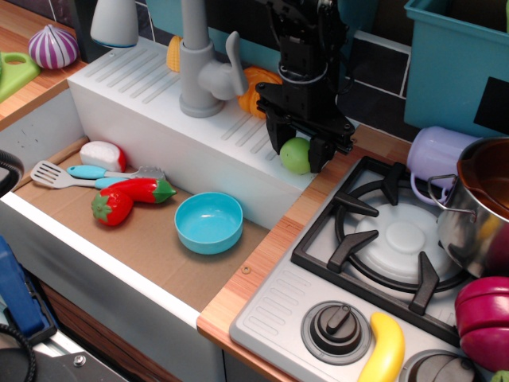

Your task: Put pear in bowl

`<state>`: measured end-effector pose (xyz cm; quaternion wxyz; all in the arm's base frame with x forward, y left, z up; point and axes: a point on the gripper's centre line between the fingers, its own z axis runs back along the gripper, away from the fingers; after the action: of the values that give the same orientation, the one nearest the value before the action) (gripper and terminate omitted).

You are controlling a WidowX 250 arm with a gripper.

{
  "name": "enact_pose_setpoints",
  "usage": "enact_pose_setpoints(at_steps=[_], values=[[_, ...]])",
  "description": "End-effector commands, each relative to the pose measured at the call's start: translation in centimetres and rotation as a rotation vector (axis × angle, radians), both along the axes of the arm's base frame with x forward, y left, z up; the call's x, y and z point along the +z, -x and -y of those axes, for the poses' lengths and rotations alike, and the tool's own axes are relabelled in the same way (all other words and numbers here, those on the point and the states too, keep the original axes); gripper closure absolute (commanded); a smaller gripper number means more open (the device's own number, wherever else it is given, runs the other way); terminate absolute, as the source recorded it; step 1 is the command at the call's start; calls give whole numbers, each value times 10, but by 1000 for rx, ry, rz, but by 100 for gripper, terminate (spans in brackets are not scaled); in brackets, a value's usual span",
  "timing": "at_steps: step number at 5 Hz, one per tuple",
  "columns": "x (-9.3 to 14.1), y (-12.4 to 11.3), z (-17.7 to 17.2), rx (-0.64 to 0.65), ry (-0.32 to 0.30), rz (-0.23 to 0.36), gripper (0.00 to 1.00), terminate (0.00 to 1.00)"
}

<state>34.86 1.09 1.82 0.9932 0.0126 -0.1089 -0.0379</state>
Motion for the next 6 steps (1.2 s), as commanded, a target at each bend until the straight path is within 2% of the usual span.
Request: enact_pose_setpoints(at_steps=[1, 2, 3, 4, 6], values=[[30, -3, -7, 5, -69, -53, 100, 0], [41, 12, -15, 35, -97, -108, 100, 0], [33, 41, -28, 46, -124, -123, 100, 0], [29, 53, -43, 43, -169, -119, 100, 0], [20, 51, -67, -10, -181, -80, 100, 0]])
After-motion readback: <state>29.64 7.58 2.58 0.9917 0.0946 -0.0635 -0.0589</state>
